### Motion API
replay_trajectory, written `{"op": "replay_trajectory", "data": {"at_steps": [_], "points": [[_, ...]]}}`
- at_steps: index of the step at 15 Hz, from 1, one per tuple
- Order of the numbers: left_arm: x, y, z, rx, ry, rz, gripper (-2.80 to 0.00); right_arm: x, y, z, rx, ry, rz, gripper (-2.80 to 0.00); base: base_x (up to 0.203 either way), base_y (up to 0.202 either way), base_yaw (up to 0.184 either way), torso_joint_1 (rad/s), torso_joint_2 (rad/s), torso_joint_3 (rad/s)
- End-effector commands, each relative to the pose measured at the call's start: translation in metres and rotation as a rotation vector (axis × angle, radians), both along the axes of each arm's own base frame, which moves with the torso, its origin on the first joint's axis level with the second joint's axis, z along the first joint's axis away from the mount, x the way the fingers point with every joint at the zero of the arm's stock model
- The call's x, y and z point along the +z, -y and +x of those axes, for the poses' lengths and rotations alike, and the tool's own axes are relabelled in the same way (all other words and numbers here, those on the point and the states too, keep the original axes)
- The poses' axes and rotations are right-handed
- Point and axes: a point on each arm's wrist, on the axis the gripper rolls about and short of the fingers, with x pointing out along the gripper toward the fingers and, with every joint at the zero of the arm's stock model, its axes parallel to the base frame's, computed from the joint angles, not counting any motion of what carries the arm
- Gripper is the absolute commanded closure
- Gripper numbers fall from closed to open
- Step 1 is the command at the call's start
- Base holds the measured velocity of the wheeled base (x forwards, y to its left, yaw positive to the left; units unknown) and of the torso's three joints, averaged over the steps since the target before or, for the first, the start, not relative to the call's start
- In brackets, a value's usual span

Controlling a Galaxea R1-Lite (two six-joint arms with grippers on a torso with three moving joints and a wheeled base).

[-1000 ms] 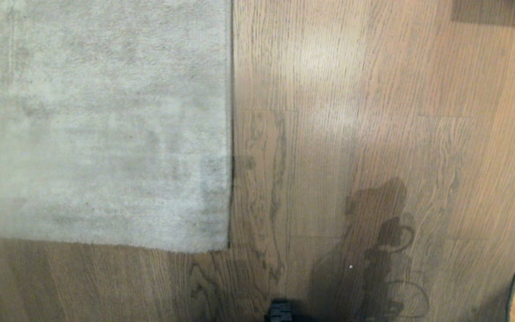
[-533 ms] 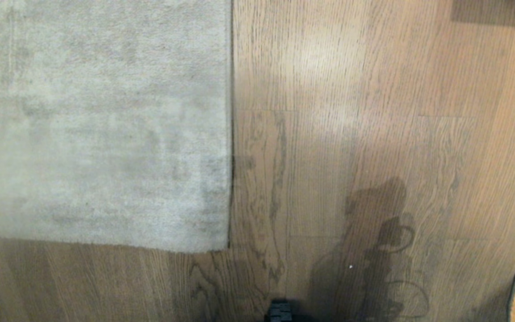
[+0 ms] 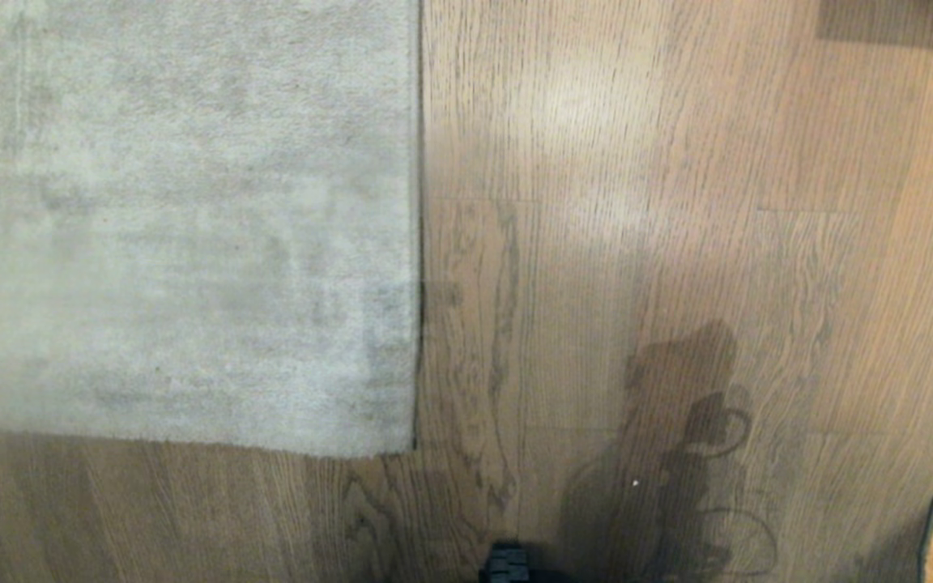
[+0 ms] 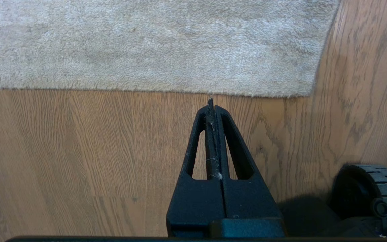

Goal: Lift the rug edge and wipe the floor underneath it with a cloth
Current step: Lift up the carpet

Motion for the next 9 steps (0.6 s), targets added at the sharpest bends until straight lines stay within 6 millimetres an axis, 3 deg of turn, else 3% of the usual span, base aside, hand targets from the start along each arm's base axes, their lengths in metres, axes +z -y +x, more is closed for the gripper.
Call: {"op": "replay_trajectory", "data": {"at_steps": [1, 9], "points": [[0.0, 0.0, 0.0, 0.0, 0.0, 0.0, 0.0, 0.0001, 0.0, 0.0002, 0.001, -0.003, -0.002, 0.0, 0.0, 0.0, 0.0, 0.0, 0.0, 0.0], [-0.0002, 0.0, 0.0, 0.0, -0.002, 0.0, 0.0, 0.0001, 0.0, 0.0002, 0.001, -0.003, -0.002, 0.0, 0.0, 0.0, 0.0, 0.0, 0.0, 0.0]]}}
